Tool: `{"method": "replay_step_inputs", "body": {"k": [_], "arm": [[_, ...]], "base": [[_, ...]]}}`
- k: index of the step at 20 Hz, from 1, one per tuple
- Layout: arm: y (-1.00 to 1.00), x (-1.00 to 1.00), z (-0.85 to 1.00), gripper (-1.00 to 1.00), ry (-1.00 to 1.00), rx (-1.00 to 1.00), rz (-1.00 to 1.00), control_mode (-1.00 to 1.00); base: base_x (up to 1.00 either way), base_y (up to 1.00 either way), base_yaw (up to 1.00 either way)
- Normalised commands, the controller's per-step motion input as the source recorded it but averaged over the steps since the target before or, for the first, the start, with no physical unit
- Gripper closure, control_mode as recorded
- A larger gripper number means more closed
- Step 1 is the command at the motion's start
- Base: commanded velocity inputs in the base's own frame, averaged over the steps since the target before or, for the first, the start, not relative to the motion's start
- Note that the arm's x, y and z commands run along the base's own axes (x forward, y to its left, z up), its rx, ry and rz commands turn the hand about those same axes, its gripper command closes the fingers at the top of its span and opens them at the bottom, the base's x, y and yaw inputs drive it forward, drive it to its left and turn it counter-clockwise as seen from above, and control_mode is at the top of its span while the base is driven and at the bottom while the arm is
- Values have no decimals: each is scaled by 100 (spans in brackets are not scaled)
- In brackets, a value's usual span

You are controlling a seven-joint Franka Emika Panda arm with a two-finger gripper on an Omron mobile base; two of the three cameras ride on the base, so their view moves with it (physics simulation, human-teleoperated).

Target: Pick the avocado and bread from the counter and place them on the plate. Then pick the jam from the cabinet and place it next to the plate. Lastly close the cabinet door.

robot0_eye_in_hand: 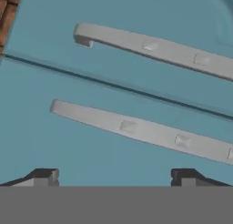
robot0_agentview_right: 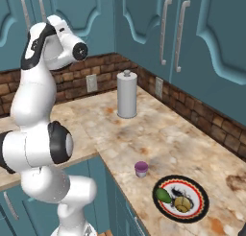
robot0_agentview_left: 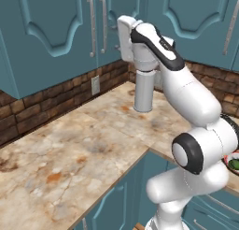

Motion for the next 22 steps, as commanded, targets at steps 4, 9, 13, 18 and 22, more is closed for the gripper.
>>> {"method": "replay_step_inputs", "body": {"k": [4,9,13,18,22], "arm": [[-8,-51,0,-100,-8,1,0,-100],[-13,-54,5,-100,-5,0,-2,-100],[-11,-54,28,-100,-9,0,-2,-100],[-6,-57,33,-100,-7,0,-1,-100],[0,-61,23,-100,-2,-2,0,-100]], "base": [[0,0,0],[0,0,0],[0,0,0],[0,0,0],[0,0,0]]}}
